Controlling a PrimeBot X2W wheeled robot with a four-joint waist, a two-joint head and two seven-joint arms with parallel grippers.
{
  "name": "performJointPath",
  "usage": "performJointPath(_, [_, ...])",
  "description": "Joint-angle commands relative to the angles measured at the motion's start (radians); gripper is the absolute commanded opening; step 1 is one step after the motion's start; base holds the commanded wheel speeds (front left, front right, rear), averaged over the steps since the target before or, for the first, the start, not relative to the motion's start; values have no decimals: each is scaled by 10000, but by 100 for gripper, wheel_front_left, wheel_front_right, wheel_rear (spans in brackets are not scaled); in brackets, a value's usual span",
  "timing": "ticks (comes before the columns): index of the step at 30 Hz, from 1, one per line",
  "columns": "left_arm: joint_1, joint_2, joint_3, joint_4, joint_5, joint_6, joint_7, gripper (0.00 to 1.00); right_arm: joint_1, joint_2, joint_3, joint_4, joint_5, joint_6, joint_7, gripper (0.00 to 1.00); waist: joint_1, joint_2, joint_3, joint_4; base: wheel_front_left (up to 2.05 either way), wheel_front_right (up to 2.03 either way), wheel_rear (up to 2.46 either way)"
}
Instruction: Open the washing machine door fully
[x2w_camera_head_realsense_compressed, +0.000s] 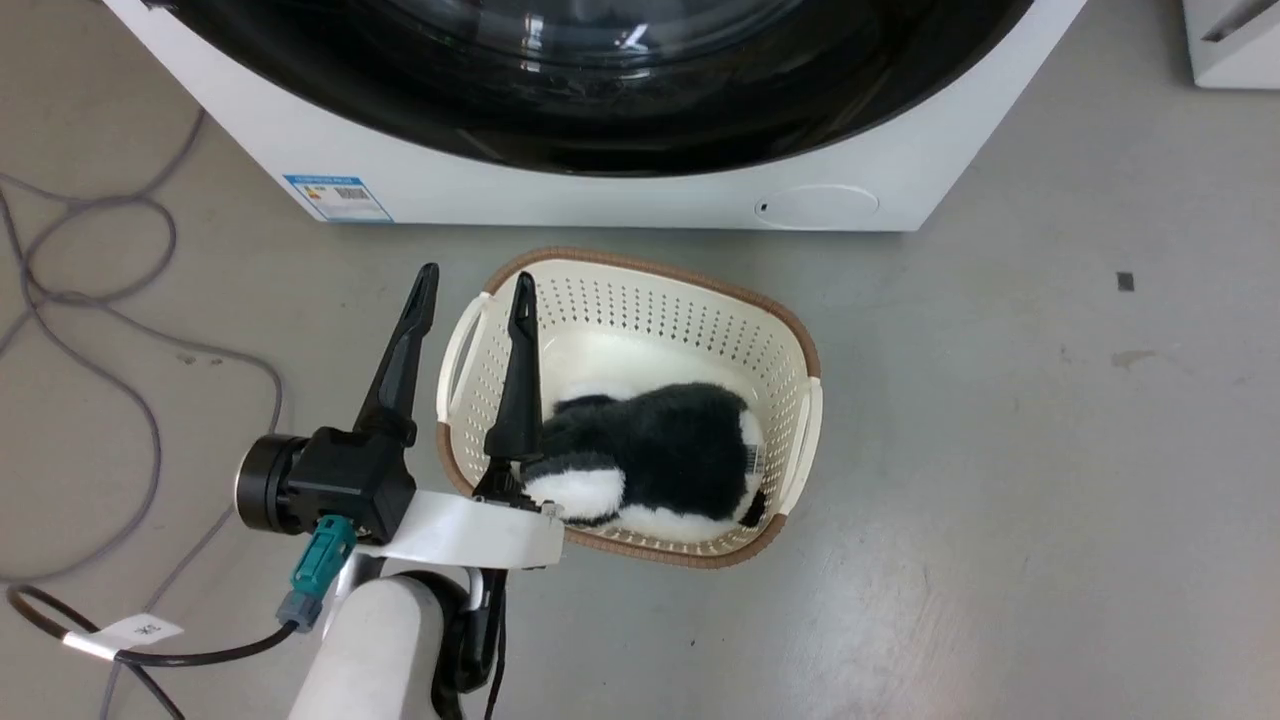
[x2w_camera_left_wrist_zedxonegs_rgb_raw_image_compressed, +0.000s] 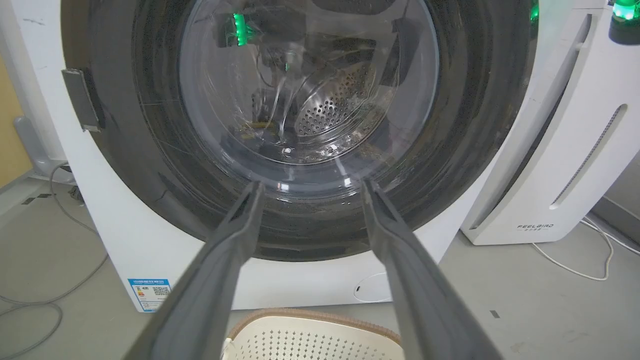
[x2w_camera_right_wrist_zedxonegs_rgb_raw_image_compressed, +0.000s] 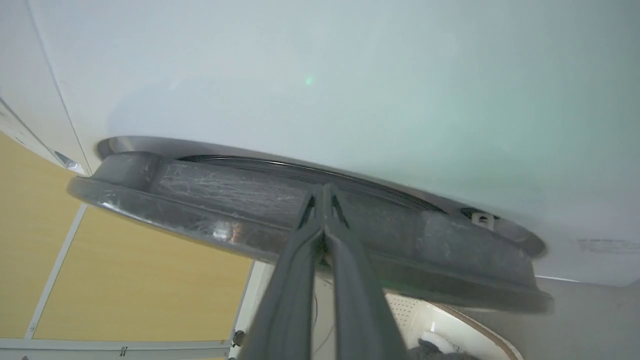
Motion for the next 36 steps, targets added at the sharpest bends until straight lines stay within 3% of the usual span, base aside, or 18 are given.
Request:
performJointPath(1, [-203,14,-67,-29,-46,46,-92,100,-458,33,207,264,295,62,134,0,-1,0,52,1,0,0,0])
performJointPath(8, [-397,14,-193,-27,-153,84,-229,100,-1266,83,968,943,925,65,900,0,-1,0,292,-1,0,0,0])
performJointPath(21, [-356,14,-223,59,-68,143,-230,100,-795,479,1186,943,925,65,1809,0,-1,0,150,-39,0,0,0])
performJointPath(29, [-234,14,-253,160,-34,140,-230,100,-349,690,1169,940,962,65,1803,0,-1,0,-150,-86,0,0,0])
performJointPath(32, [-151,14,-254,224,-36,141,-230,100,3,738,1252,941,803,65,1075,0,-1,0,-344,-111,0,0,0])
performJointPath(36, [-46,14,-264,287,-33,119,-230,100,323,809,1208,942,910,65,1290,0,-1,0,-526,-85,0,0,0])
